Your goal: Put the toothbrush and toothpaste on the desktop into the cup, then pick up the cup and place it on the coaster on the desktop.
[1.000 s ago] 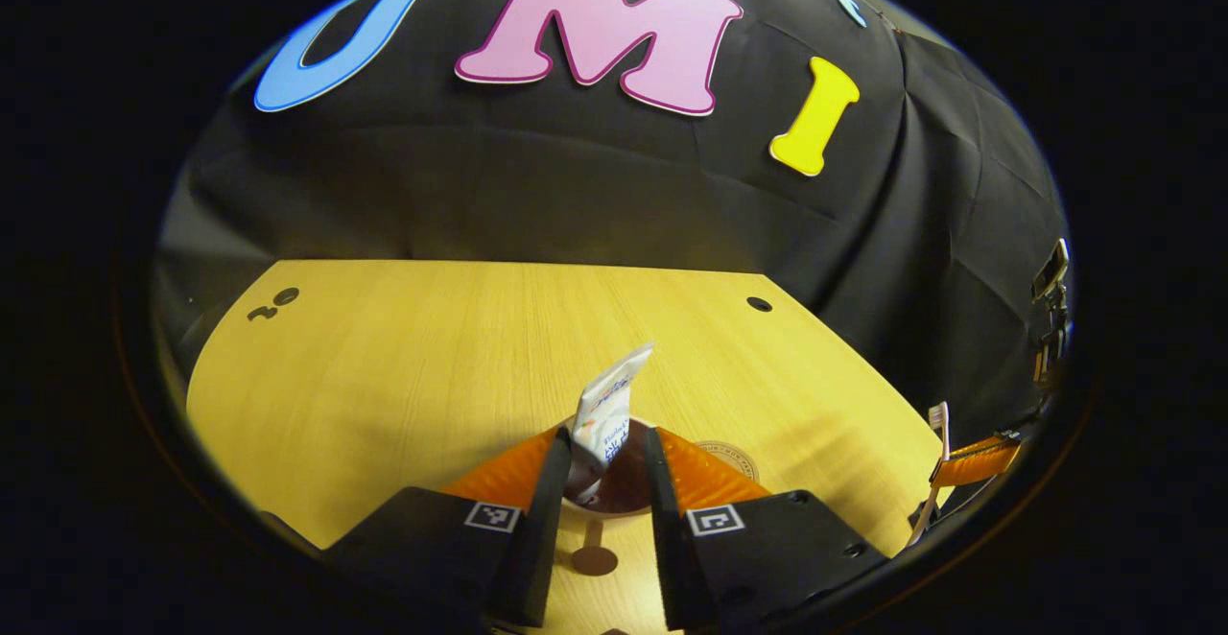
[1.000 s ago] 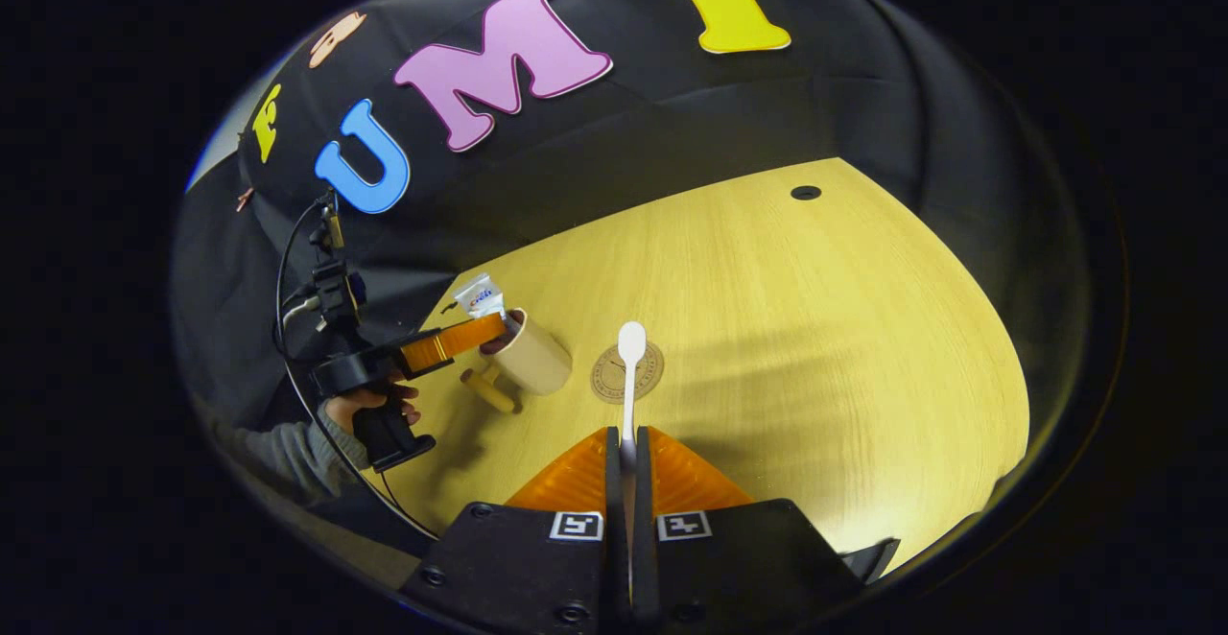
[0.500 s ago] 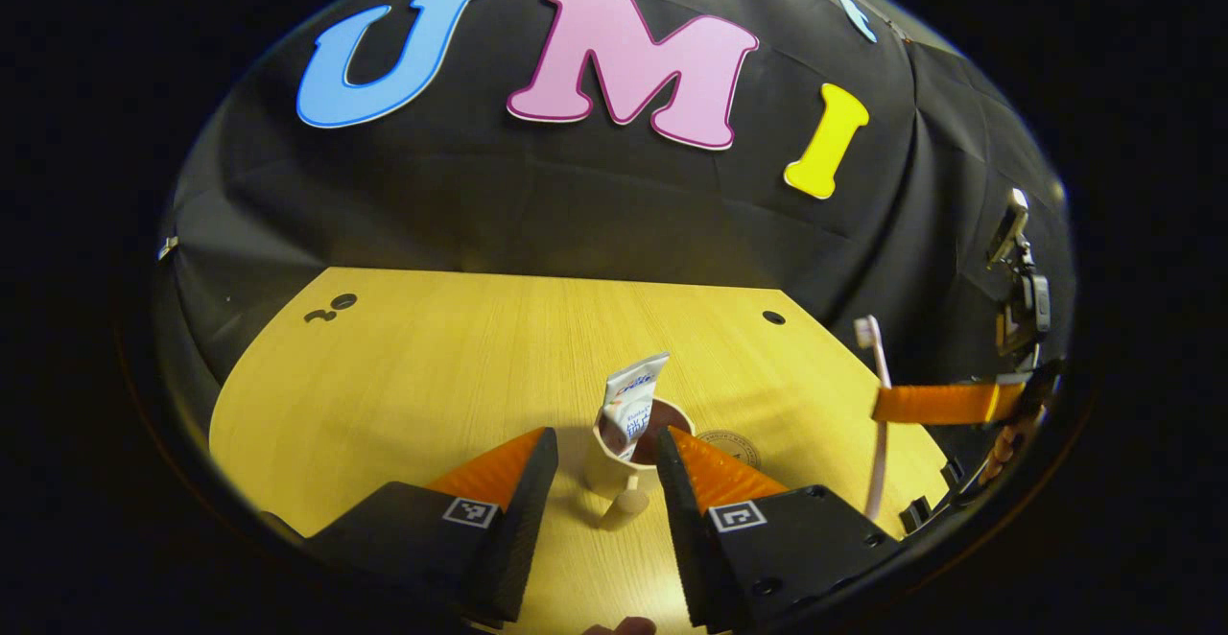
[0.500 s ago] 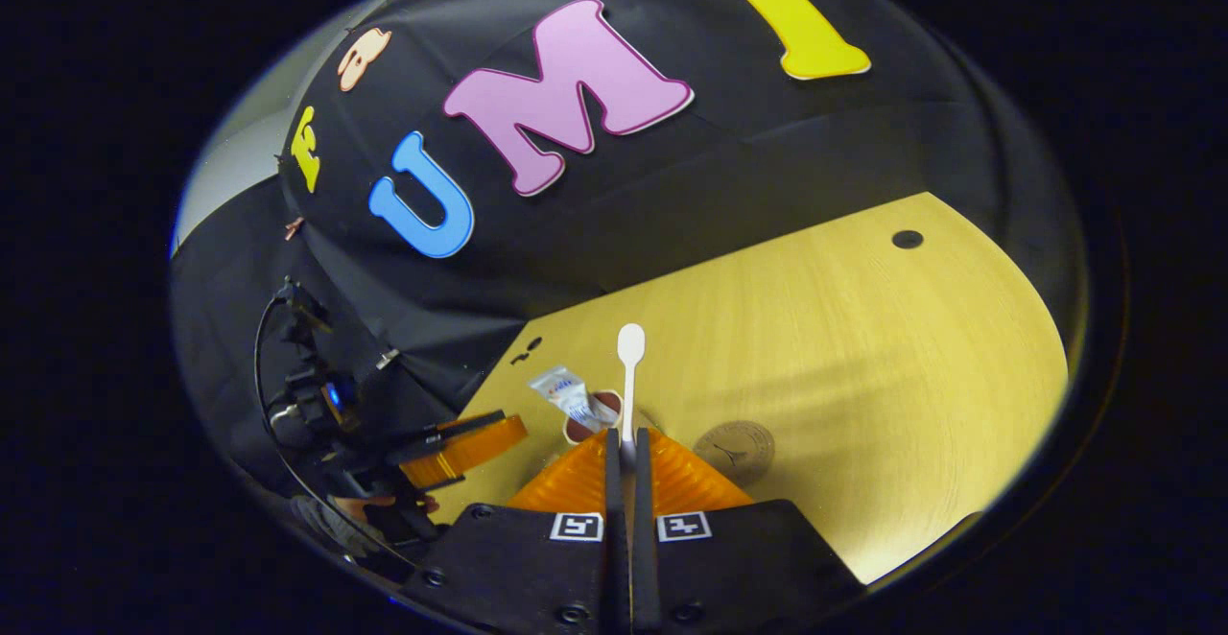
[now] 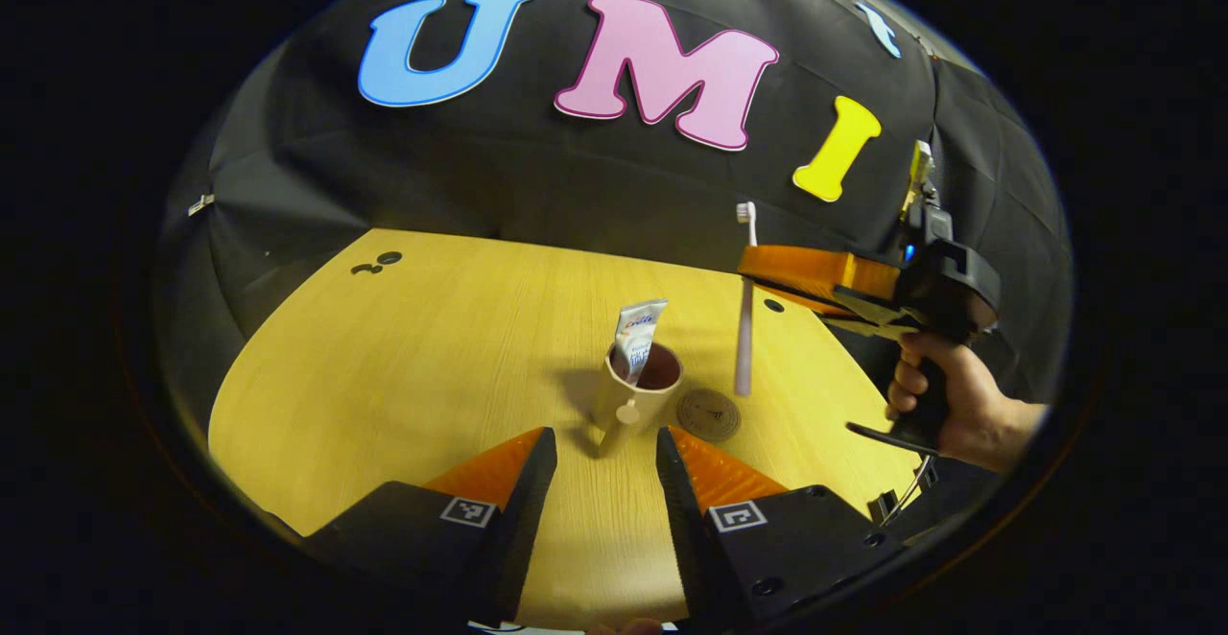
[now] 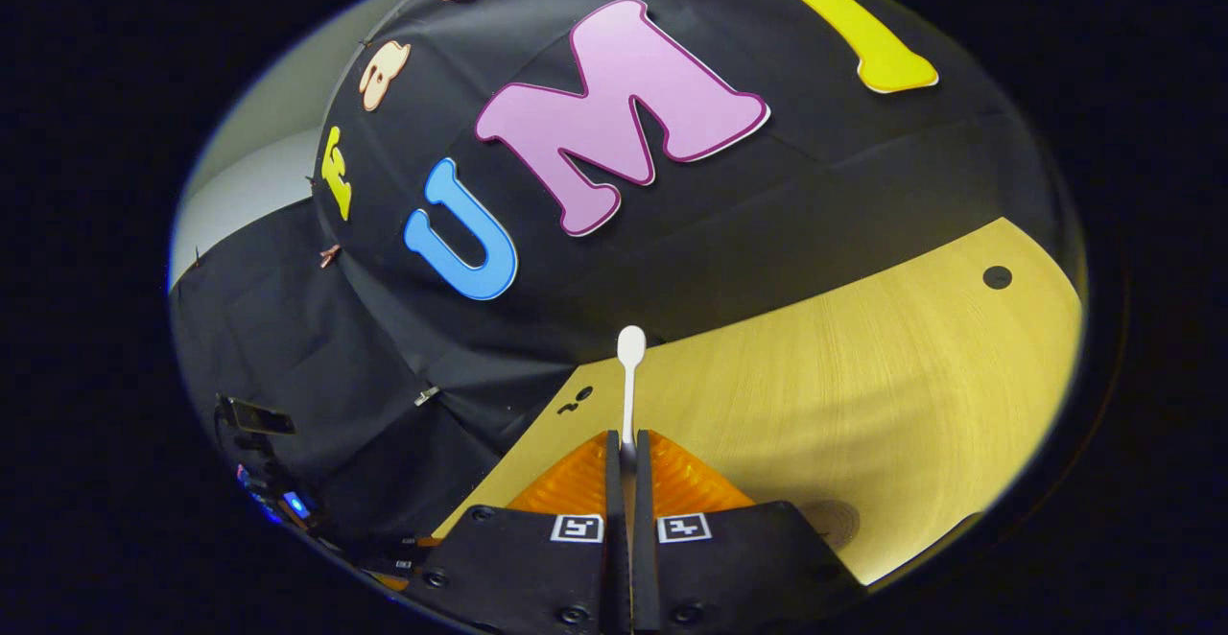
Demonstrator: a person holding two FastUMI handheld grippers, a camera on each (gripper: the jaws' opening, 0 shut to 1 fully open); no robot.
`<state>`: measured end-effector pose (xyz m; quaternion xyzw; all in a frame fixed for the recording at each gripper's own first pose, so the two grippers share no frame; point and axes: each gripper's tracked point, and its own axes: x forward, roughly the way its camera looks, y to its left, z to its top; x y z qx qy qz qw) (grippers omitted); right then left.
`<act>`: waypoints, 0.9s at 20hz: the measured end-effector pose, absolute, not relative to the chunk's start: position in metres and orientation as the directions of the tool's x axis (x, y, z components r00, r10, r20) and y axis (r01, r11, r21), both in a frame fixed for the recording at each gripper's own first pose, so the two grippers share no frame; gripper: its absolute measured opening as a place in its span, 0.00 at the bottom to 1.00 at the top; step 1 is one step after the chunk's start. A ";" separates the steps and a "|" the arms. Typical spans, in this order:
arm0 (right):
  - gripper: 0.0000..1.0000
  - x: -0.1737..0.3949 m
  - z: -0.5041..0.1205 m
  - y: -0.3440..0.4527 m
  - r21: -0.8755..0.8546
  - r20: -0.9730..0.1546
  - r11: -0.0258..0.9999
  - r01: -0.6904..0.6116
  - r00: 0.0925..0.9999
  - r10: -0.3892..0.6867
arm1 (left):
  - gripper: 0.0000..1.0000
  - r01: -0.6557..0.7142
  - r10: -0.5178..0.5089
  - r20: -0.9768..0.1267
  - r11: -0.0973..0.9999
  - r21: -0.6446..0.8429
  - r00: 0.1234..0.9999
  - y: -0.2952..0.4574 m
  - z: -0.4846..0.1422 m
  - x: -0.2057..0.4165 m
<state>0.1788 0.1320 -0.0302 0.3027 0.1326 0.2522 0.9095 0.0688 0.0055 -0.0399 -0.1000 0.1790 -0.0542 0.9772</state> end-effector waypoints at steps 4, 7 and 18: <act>0.06 0.207 -0.040 0.147 0.625 -0.060 0.674 -0.394 0.837 0.545 | 0.66 0.019 -0.100 -0.346 0.973 -0.230 0.933 0.007 -0.034 0.051; 0.06 0.223 -0.056 0.156 0.633 -0.061 0.666 -0.394 0.832 0.551 | 0.66 -0.028 -0.061 -0.362 0.971 -0.236 0.930 0.007 -0.035 0.042; 0.06 0.235 -0.106 0.174 0.539 -0.131 0.725 -0.429 0.808 0.575 | 0.66 -0.130 0.020 -0.412 0.962 -0.240 0.911 0.014 -0.057 0.004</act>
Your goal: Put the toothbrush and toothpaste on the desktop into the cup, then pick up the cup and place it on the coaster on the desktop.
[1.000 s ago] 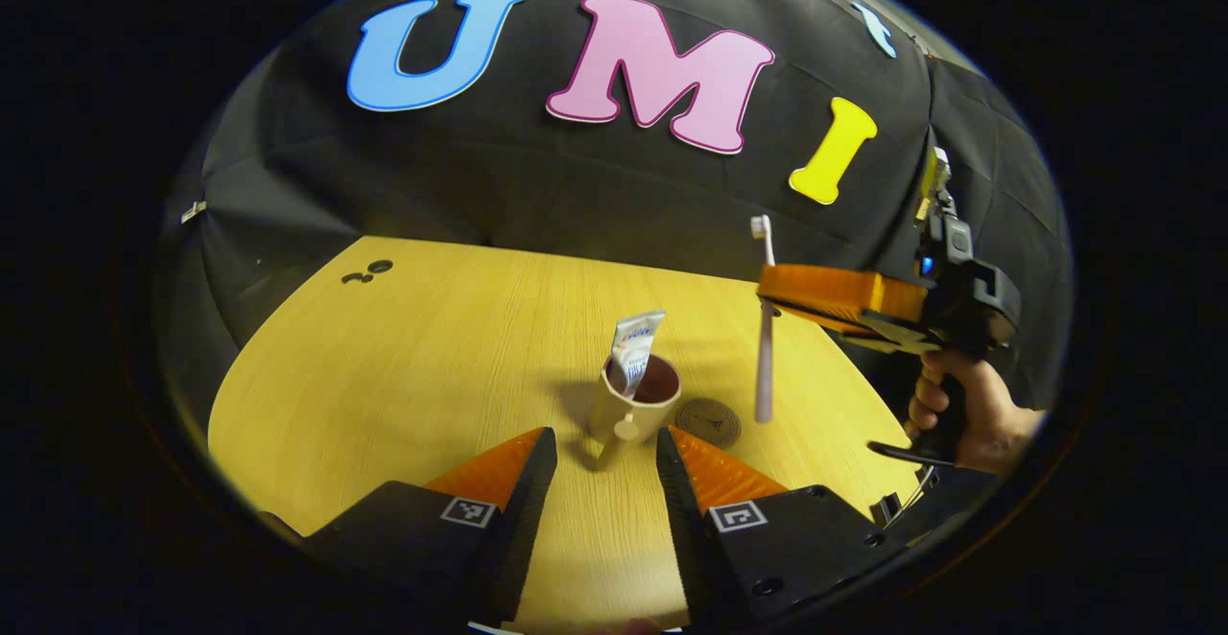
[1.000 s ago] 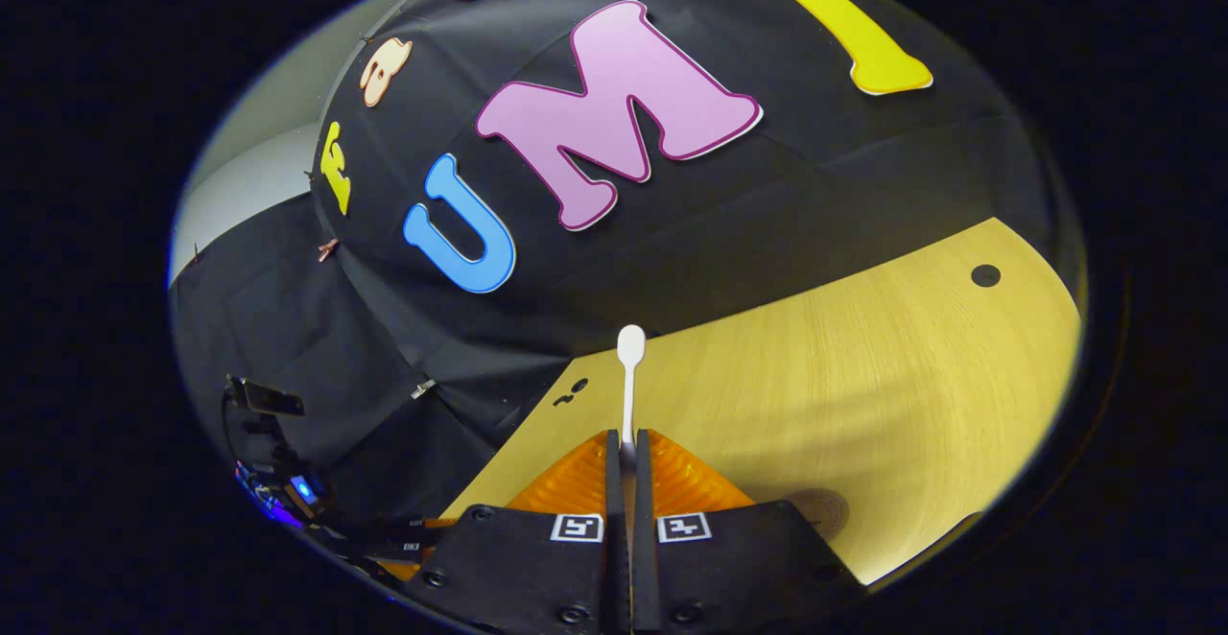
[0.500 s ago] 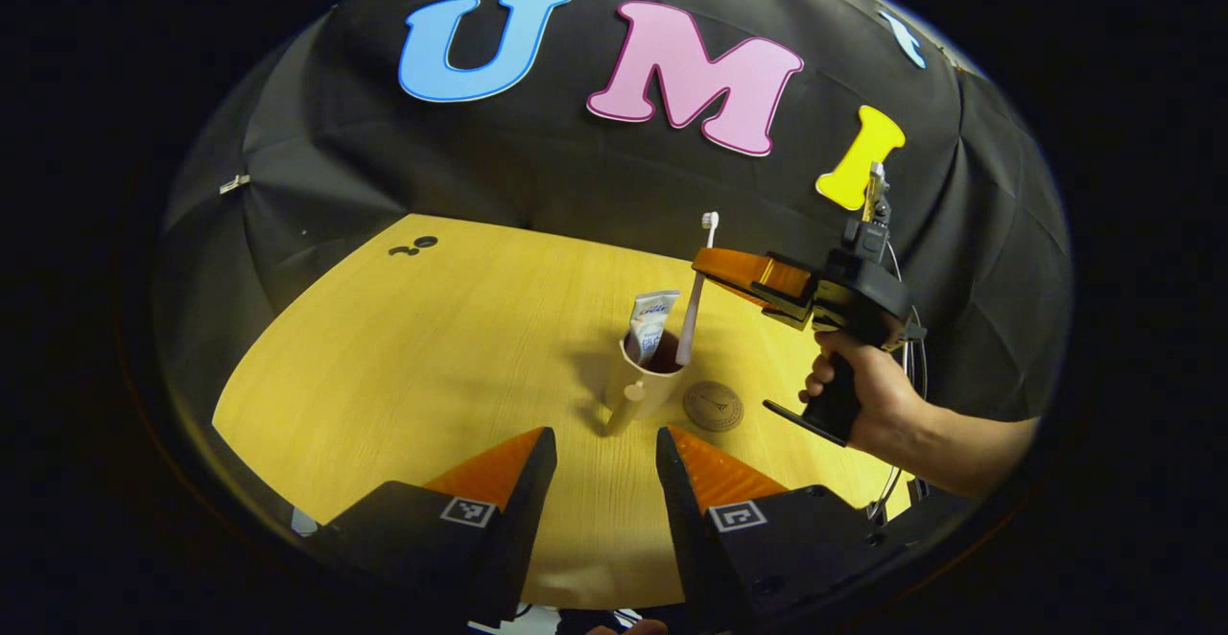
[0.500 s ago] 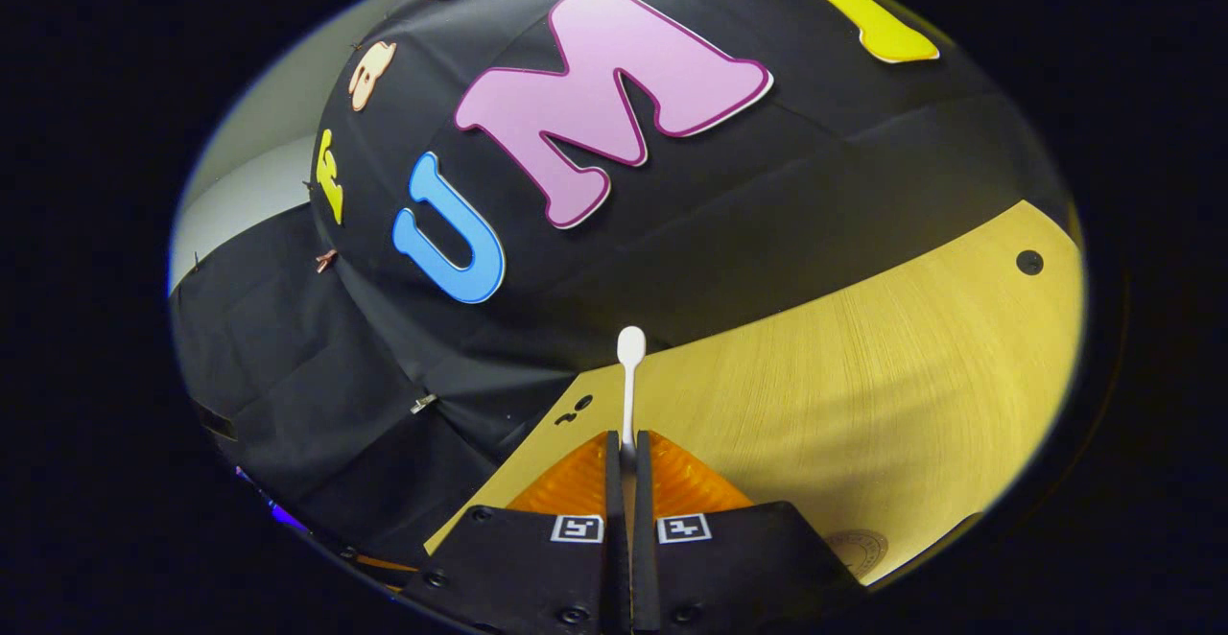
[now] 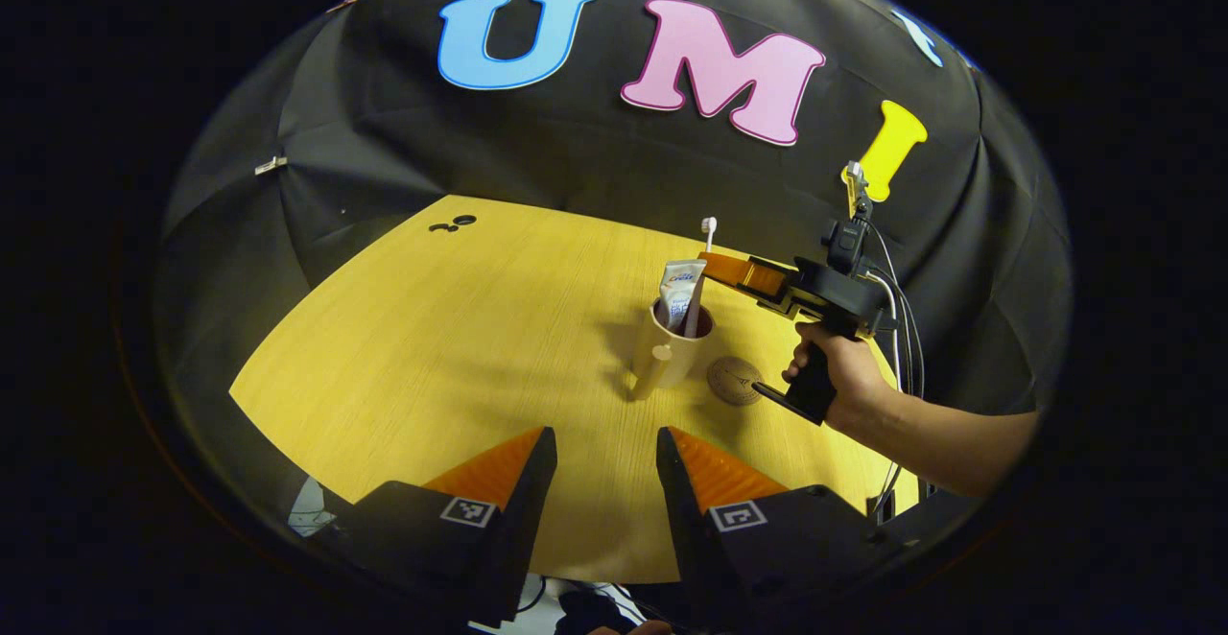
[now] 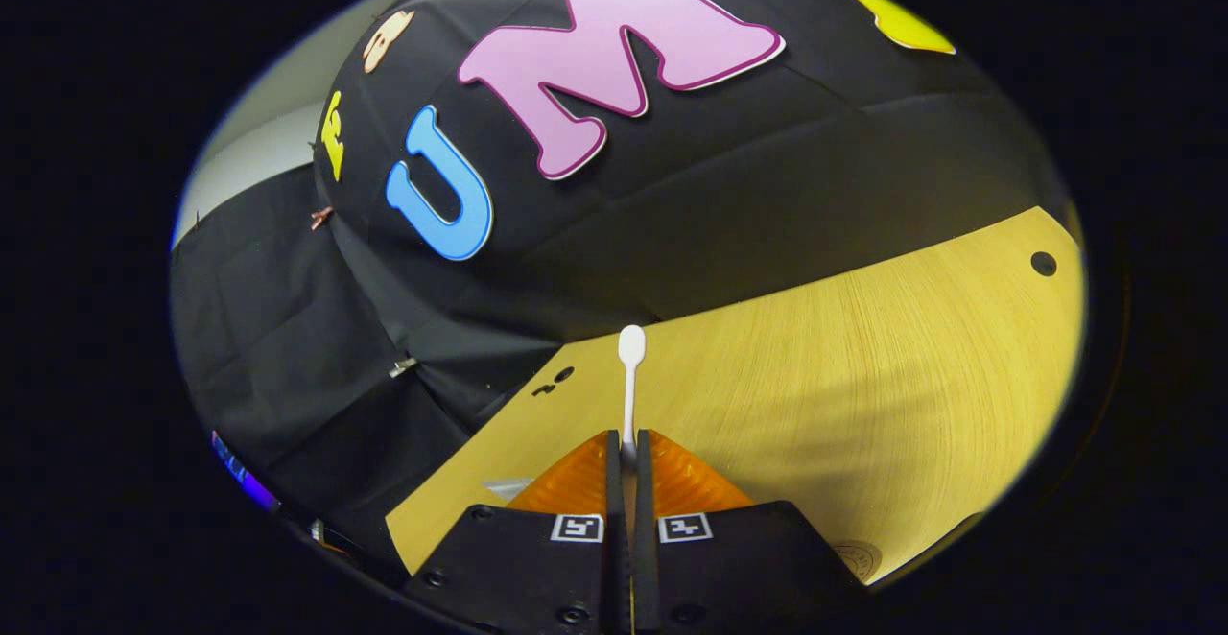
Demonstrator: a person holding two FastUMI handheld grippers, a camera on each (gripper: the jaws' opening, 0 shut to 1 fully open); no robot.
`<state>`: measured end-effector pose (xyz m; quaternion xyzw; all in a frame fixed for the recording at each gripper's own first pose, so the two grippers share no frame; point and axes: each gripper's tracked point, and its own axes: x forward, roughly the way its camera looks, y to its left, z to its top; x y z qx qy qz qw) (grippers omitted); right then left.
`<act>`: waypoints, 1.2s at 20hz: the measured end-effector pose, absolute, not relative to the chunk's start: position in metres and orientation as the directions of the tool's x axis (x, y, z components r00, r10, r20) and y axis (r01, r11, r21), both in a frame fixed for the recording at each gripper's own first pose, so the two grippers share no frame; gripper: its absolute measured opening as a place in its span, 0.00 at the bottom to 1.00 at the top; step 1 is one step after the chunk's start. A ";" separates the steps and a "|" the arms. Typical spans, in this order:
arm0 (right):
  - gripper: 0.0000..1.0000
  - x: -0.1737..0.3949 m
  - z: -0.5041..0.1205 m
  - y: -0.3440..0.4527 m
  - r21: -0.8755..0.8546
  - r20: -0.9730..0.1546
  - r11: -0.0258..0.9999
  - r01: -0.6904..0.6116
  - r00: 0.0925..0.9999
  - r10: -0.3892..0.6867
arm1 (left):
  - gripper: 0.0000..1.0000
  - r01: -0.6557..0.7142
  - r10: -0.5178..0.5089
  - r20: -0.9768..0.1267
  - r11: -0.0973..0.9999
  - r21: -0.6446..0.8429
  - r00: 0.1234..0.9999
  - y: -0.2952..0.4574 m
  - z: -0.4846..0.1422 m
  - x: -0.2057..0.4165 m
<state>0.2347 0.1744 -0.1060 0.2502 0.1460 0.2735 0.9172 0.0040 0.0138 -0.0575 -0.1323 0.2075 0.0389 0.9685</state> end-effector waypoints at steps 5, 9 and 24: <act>0.10 0.219 -0.102 0.171 0.523 -0.158 0.734 -0.433 0.797 0.583 | 0.66 -0.117 0.010 -0.391 0.961 -0.250 0.920 0.015 -0.054 0.009; 0.10 0.197 -0.106 0.172 0.513 -0.194 0.739 -0.437 0.779 0.596 | 0.66 -0.082 -0.015 -0.373 0.967 -0.242 0.928 0.014 -0.049 0.016; 0.24 0.115 -0.150 0.099 0.546 -0.396 0.799 -0.251 0.764 0.510 | 0.66 0.164 -0.237 -0.556 0.970 -0.177 0.797 -0.037 -0.093 0.087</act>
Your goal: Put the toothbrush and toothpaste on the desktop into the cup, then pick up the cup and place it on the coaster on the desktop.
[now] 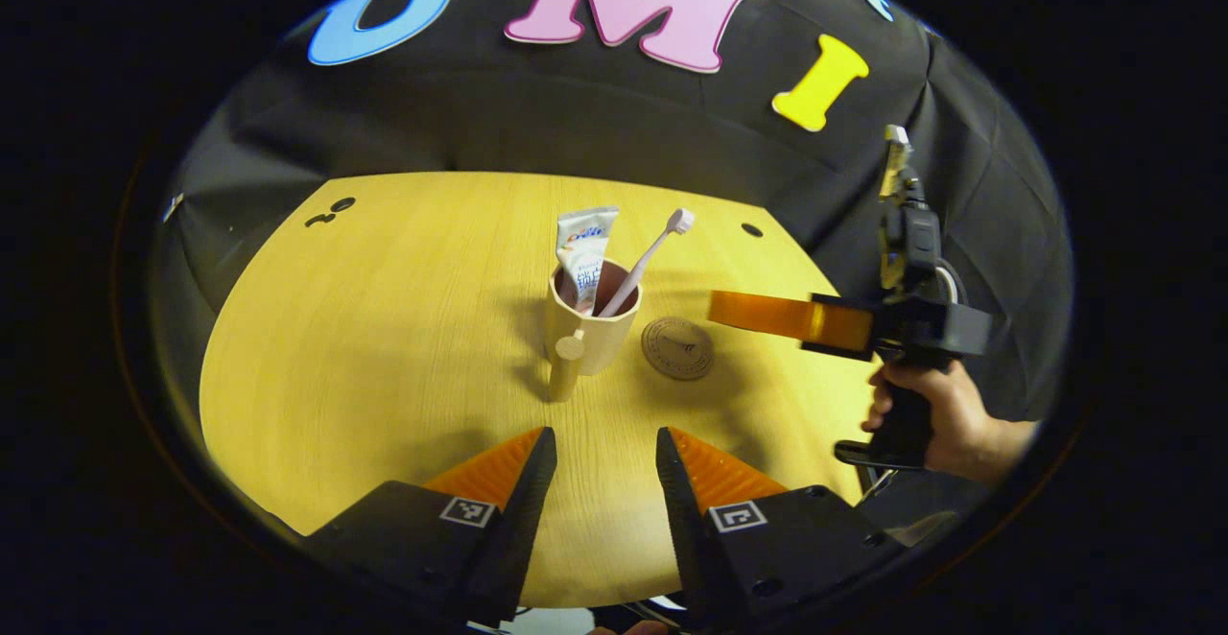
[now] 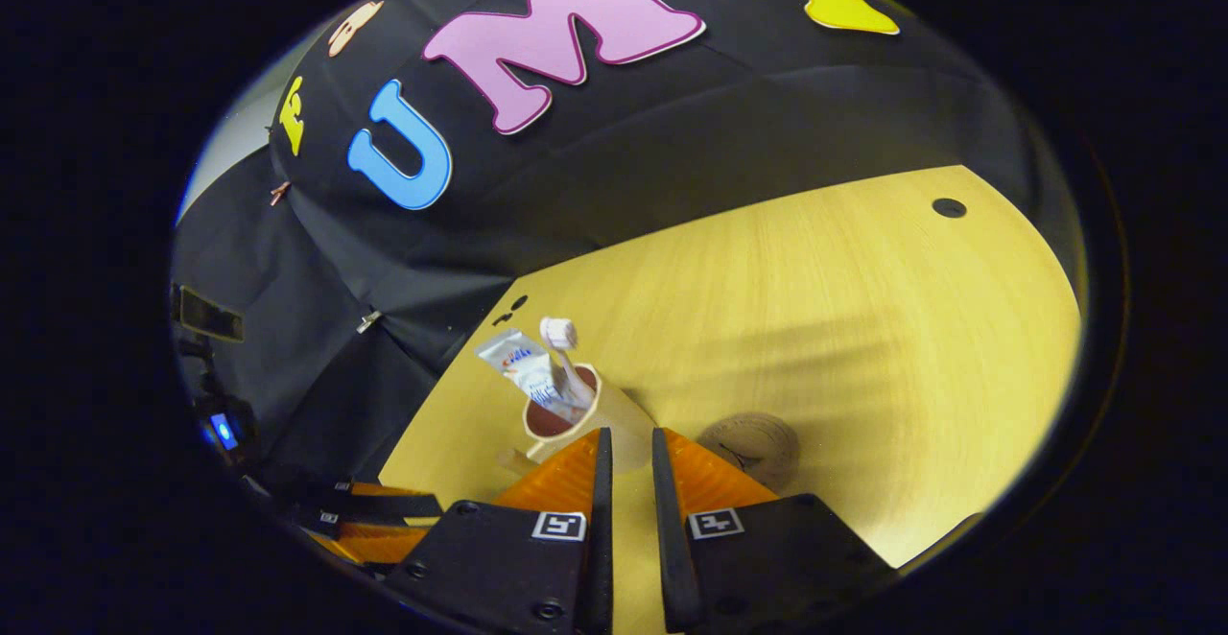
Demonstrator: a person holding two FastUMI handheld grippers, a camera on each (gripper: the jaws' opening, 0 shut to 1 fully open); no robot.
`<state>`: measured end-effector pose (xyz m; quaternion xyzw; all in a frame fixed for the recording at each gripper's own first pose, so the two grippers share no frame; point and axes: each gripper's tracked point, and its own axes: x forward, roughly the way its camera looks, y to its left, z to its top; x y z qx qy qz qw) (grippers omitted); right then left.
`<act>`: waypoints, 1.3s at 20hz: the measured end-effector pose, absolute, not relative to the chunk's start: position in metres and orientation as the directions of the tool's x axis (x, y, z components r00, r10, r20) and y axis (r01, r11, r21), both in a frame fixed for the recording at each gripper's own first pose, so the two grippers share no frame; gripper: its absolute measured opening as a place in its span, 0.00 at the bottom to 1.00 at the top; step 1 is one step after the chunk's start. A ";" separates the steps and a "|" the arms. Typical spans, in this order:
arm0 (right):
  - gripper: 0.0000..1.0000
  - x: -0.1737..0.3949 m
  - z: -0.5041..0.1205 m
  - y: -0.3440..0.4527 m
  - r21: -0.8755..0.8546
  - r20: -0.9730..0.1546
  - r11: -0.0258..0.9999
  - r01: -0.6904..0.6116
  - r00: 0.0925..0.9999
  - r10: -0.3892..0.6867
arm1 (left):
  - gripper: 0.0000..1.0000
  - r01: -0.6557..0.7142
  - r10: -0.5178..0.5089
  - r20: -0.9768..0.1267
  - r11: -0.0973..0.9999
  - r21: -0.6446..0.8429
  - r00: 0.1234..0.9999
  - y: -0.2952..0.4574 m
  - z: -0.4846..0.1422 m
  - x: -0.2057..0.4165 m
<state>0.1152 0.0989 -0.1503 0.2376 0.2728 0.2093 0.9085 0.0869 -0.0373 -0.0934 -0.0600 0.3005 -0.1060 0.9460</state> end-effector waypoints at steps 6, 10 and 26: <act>0.27 0.050 -0.174 0.056 0.522 -0.469 0.828 -0.207 0.741 0.481 | 0.66 0.210 -0.211 -0.661 0.974 -0.082 0.721 -0.034 -0.118 0.136; 0.27 0.017 -0.186 0.020 0.531 -0.498 0.838 -0.123 0.755 0.427 | 0.66 0.225 -0.193 -0.719 0.973 -0.053 0.668 -0.034 -0.133 0.163; 0.27 -0.035 -0.221 -0.070 0.566 -0.569 0.812 0.141 0.780 0.261 | 0.60 0.244 -0.100 -0.870 0.970 0.024 0.483 -0.040 -0.166 0.212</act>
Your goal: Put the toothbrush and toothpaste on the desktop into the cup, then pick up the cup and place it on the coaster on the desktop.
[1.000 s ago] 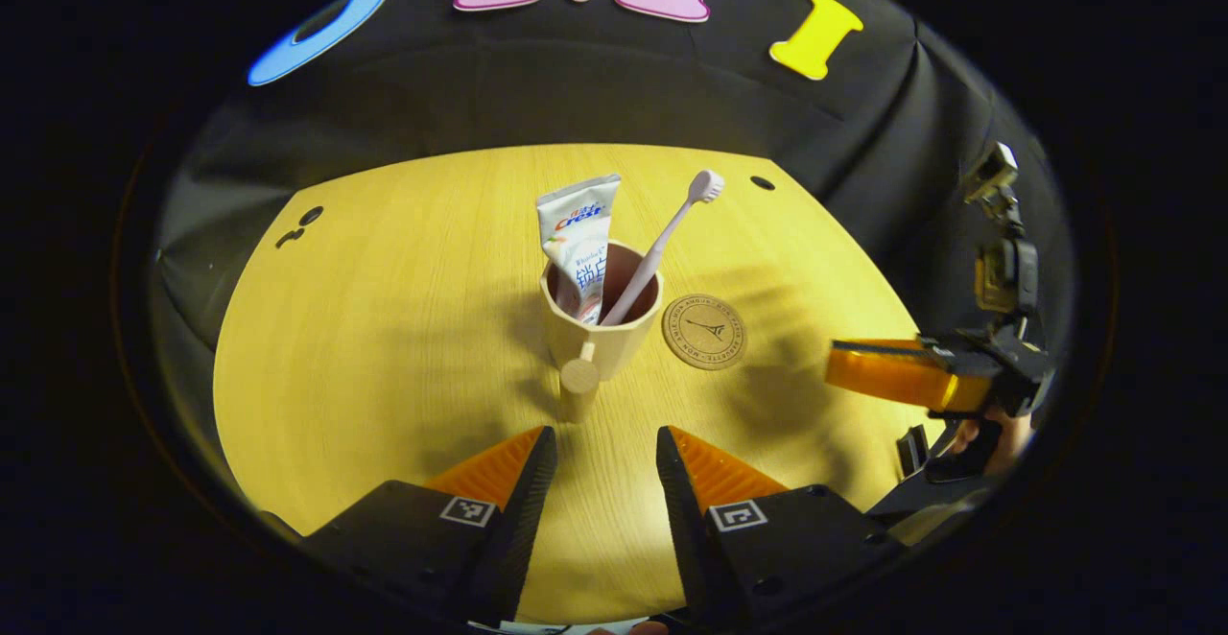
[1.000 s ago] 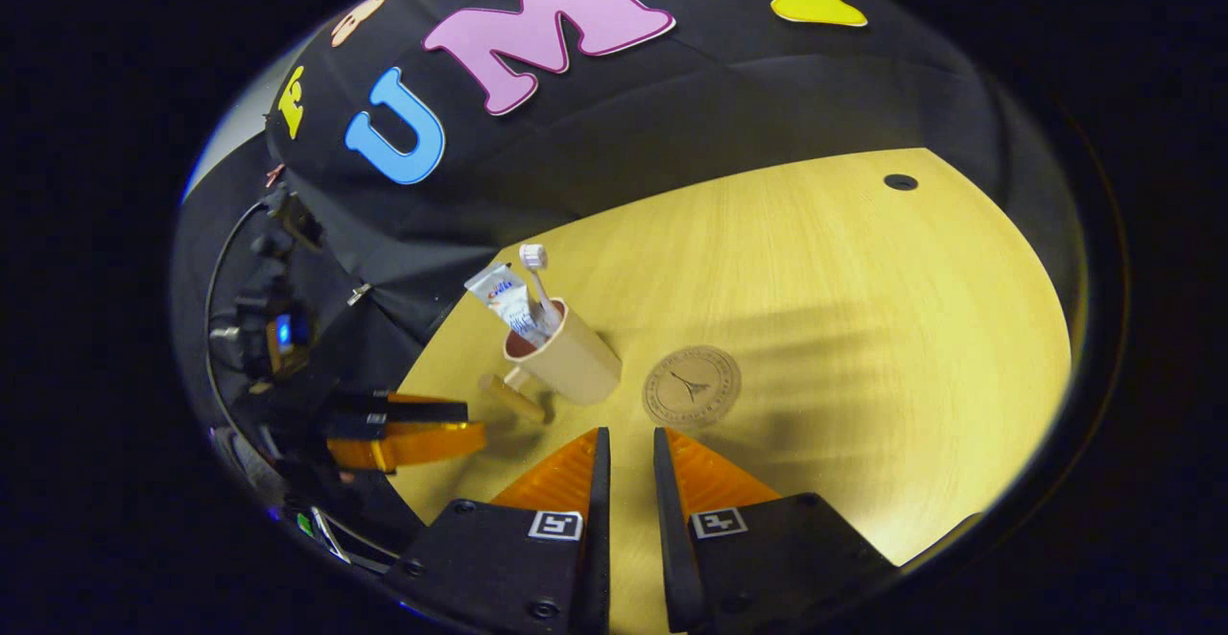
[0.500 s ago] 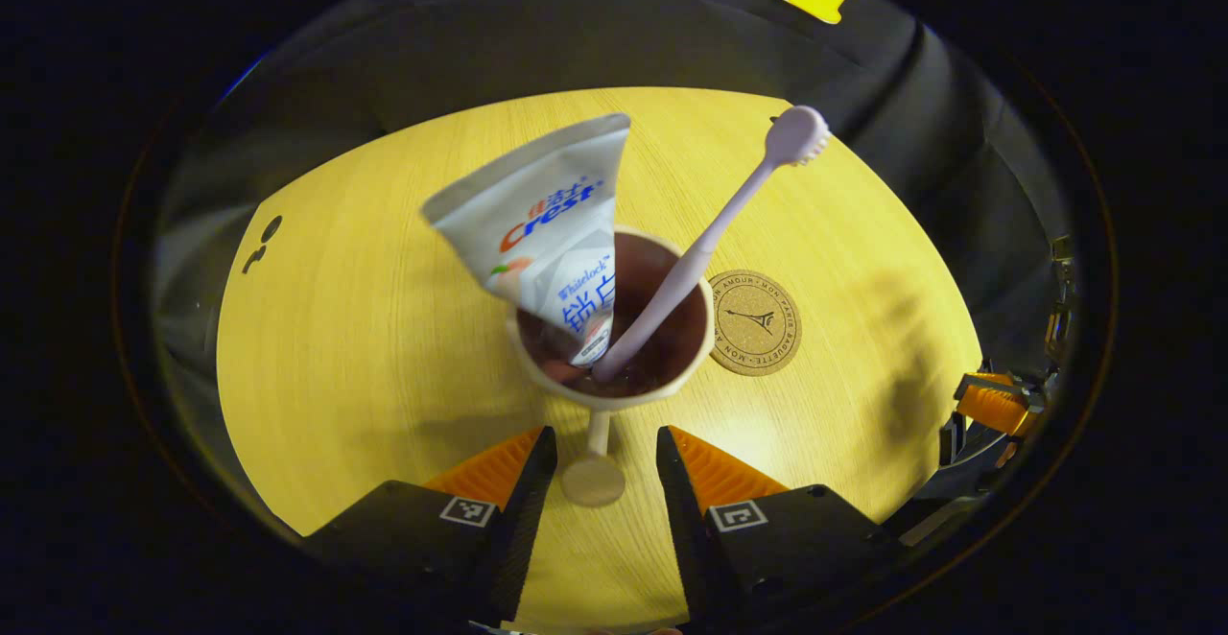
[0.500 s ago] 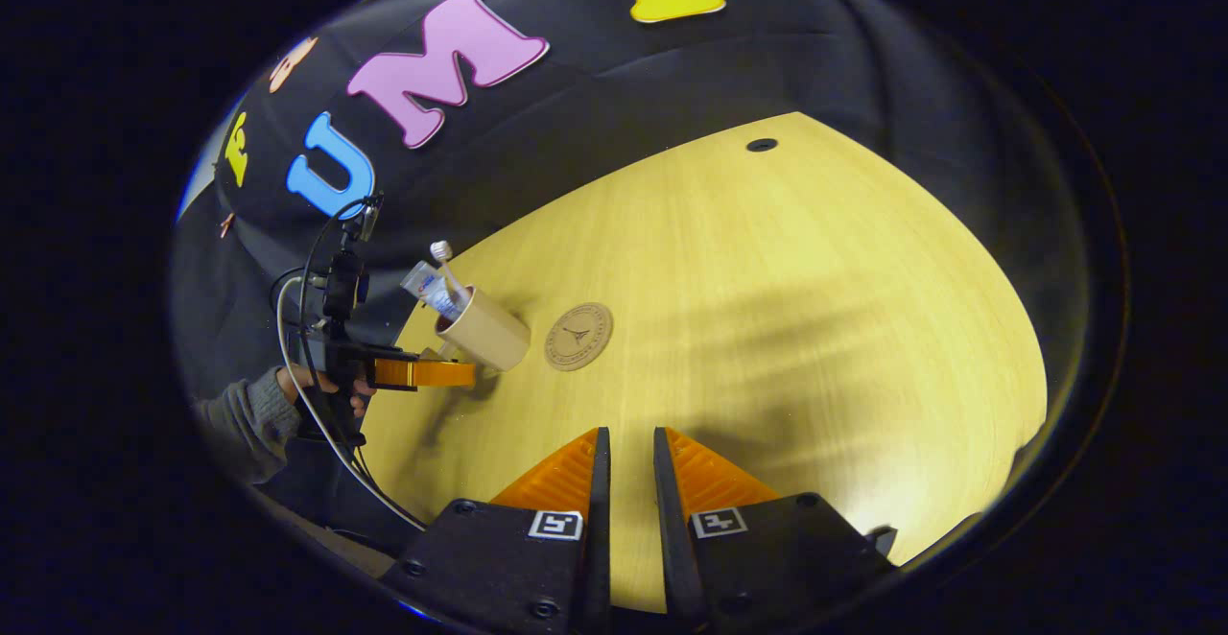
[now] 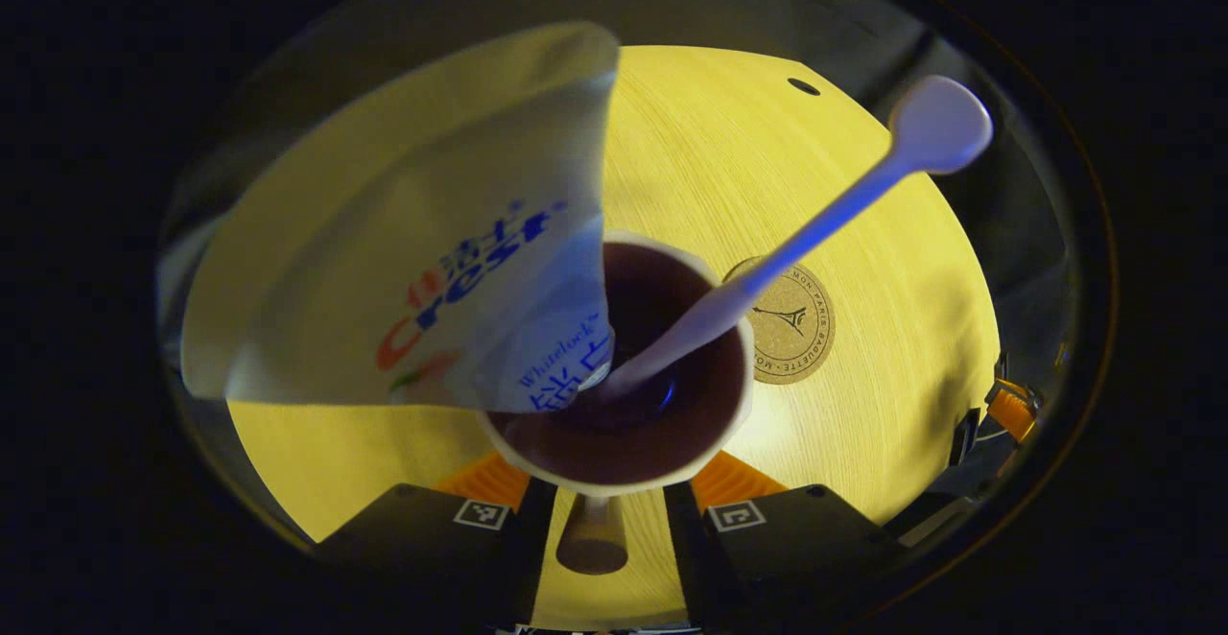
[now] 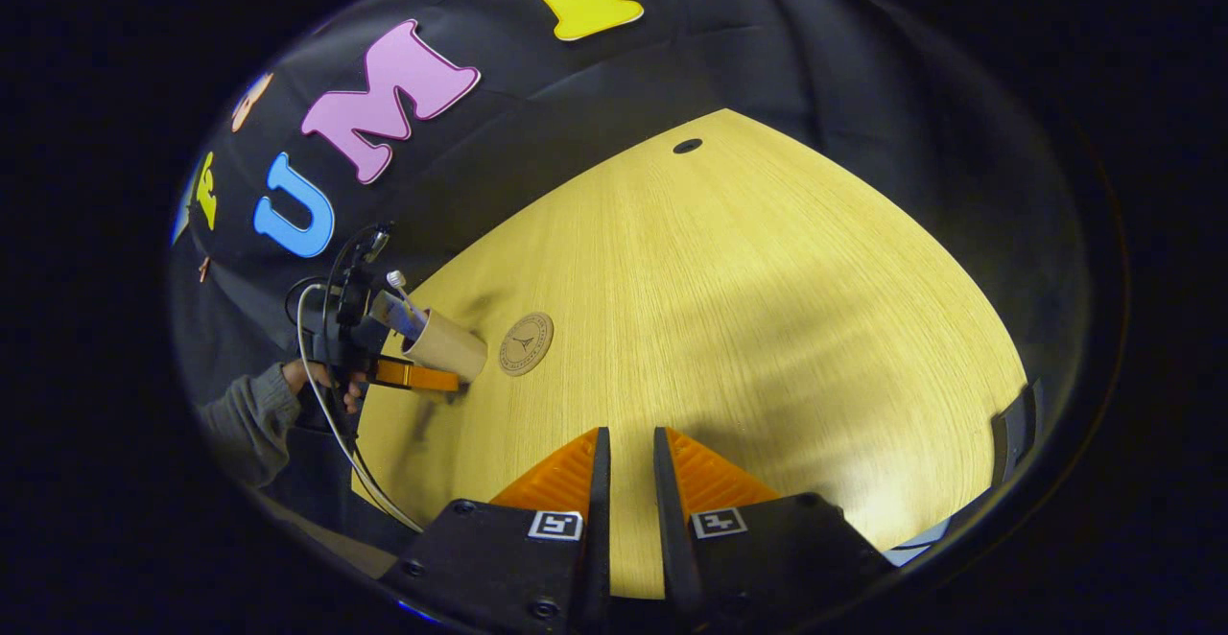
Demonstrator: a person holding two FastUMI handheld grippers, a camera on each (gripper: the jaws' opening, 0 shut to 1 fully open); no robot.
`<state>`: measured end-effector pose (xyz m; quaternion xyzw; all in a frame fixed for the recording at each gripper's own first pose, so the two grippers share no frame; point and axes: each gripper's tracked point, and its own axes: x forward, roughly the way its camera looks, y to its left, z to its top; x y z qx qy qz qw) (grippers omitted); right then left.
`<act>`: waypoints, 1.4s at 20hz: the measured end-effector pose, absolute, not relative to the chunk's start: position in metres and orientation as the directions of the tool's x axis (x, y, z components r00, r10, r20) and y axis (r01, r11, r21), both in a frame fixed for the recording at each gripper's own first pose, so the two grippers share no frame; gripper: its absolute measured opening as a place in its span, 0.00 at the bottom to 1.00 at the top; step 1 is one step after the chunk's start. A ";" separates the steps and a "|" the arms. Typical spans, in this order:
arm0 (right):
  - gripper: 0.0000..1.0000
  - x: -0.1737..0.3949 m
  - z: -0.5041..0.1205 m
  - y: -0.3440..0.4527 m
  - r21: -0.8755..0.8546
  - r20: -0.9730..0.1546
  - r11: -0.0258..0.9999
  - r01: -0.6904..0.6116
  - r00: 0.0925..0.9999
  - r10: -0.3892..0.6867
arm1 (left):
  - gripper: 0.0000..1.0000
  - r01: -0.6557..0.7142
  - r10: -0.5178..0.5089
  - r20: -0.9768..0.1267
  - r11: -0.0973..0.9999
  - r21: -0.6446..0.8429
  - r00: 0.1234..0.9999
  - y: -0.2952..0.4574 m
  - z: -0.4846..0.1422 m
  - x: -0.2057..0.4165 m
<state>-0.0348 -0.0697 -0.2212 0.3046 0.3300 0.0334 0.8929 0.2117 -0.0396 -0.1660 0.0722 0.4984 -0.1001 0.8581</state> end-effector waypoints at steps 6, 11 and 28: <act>0.27 -0.030 -0.220 -0.067 0.564 -0.571 0.816 0.123 0.773 0.278 | 0.28 0.209 -0.077 -0.882 0.978 0.025 0.465 -0.036 -0.170 0.208; 0.27 -0.028 -0.220 -0.066 0.564 -0.573 0.818 0.117 0.769 0.285 | 0.37 0.216 -0.102 -0.874 0.976 0.003 0.474 -0.045 -0.165 0.200; 0.27 -0.037 -0.217 -0.090 0.570 -0.567 0.803 0.174 0.791 0.231 | 0.36 0.377 -0.152 -0.868 0.925 0.043 0.472 -0.127 -0.153 0.206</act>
